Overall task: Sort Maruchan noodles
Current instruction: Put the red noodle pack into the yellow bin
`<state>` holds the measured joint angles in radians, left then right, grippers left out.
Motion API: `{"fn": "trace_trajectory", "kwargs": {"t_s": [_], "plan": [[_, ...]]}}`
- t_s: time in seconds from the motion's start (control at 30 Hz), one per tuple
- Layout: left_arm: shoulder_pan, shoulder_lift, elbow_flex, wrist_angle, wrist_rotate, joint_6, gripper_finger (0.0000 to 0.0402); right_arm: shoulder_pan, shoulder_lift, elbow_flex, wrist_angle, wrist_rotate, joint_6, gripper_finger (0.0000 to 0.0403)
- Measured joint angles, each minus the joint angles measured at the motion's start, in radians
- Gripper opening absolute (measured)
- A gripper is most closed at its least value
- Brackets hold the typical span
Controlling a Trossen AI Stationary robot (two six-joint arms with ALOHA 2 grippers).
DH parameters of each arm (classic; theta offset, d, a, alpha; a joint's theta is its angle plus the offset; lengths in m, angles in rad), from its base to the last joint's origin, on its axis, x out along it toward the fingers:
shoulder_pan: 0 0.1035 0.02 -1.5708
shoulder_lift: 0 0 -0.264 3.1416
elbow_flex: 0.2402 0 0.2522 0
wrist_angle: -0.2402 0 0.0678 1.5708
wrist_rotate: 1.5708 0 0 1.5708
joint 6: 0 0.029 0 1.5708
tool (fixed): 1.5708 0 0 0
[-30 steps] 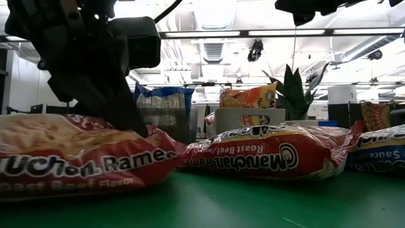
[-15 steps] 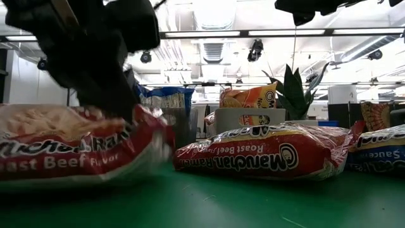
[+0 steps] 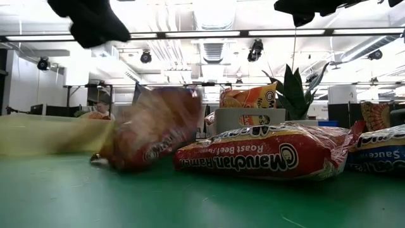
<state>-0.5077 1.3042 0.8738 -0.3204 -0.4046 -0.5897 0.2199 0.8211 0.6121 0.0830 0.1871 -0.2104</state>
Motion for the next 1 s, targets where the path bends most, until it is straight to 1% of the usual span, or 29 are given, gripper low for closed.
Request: {"fn": "trace_trajectory", "kwargs": {"t_s": [0.13,0.23,0.3,0.4,0.53,0.63,0.73,0.8,0.87,1.0], "plan": [[-0.020,-0.145,0.000,-0.169,-0.141,-0.026,0.0000,0.000,0.000,0.000,0.000,0.000,0.000,0.0009],[-0.025,-0.232,-0.001,-0.276,-0.234,-0.083,0.0000,0.000,0.000,0.000,0.000,0.000,0.000,0.0009],[-0.024,-0.270,-0.013,-0.293,-0.253,-0.105,0.0000,0.000,0.000,0.000,0.000,0.000,0.001,0.0009],[-0.024,-0.292,-0.036,-0.264,-0.256,-0.106,0.0000,0.000,0.000,0.000,0.001,0.000,0.001,0.0009],[-0.024,-0.272,-0.059,-0.206,-0.271,-0.130,0.0000,-0.001,0.000,0.000,0.001,0.000,0.001,0.0009],[-0.024,-0.230,-0.073,-0.125,-0.285,-0.155,0.0000,-0.001,0.000,0.000,0.001,0.000,0.001,0.0009],[-0.024,-0.174,-0.077,-0.058,-0.244,-0.163,0.0012,-0.005,0.000,0.000,0.001,0.000,0.001,0.0009],[-0.024,-0.129,-0.073,-0.056,-0.219,-0.202,0.0030,-0.005,0.000,-0.001,0.001,0.000,0.001,0.0009],[-0.023,-0.088,-0.066,-0.055,-0.199,-0.263,0.0057,-0.005,0.000,-0.003,0.000,0.000,0.001,0.0009],[-0.022,-0.007,-0.048,-0.057,-0.160,-0.343,0.0133,-0.005,0.000,-0.004,0.000,0.000,0.001,0.0009]]}}
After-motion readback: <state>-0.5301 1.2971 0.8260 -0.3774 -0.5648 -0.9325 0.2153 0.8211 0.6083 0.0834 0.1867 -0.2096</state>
